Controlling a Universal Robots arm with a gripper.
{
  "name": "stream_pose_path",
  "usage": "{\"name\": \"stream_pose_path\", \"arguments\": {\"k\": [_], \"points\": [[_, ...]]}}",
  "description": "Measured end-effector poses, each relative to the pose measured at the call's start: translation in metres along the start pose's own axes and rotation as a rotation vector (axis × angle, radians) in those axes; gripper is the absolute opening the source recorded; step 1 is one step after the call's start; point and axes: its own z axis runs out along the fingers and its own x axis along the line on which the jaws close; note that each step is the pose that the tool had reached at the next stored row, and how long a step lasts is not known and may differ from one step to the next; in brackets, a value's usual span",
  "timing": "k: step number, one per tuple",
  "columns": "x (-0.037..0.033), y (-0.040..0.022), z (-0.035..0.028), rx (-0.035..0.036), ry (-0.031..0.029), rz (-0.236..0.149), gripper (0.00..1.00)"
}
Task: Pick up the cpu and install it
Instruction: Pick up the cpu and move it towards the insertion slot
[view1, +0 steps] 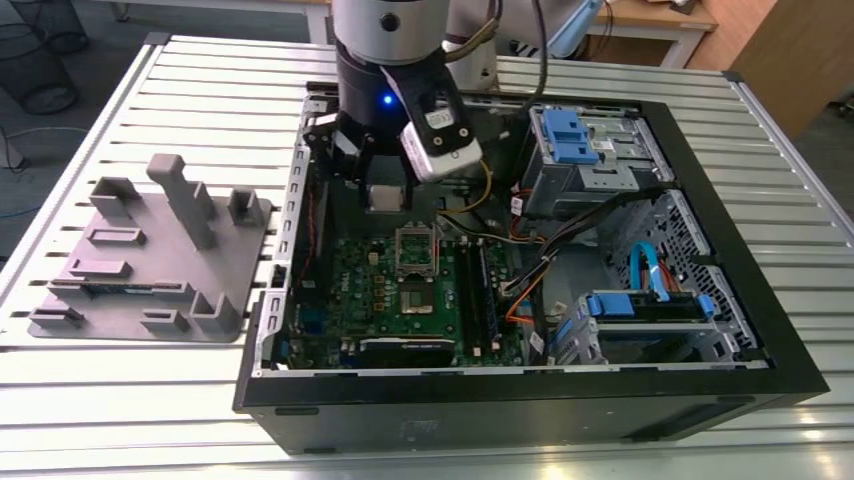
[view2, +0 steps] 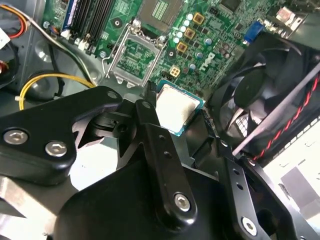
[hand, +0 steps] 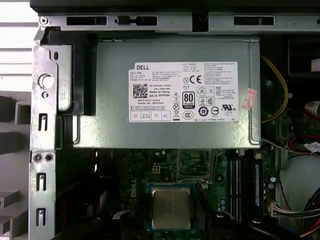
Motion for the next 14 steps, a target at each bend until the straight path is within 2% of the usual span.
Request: {"name": "stream_pose_path", "arguments": {"k": [6, 14], "points": [[-0.0021, -0.0059, 0.0057, -0.0001, 0.0000, 0.000, 0.47], [-0.0170, -0.0124, 0.0116, 0.0000, 0.0000, 0.000, 0.47]]}}
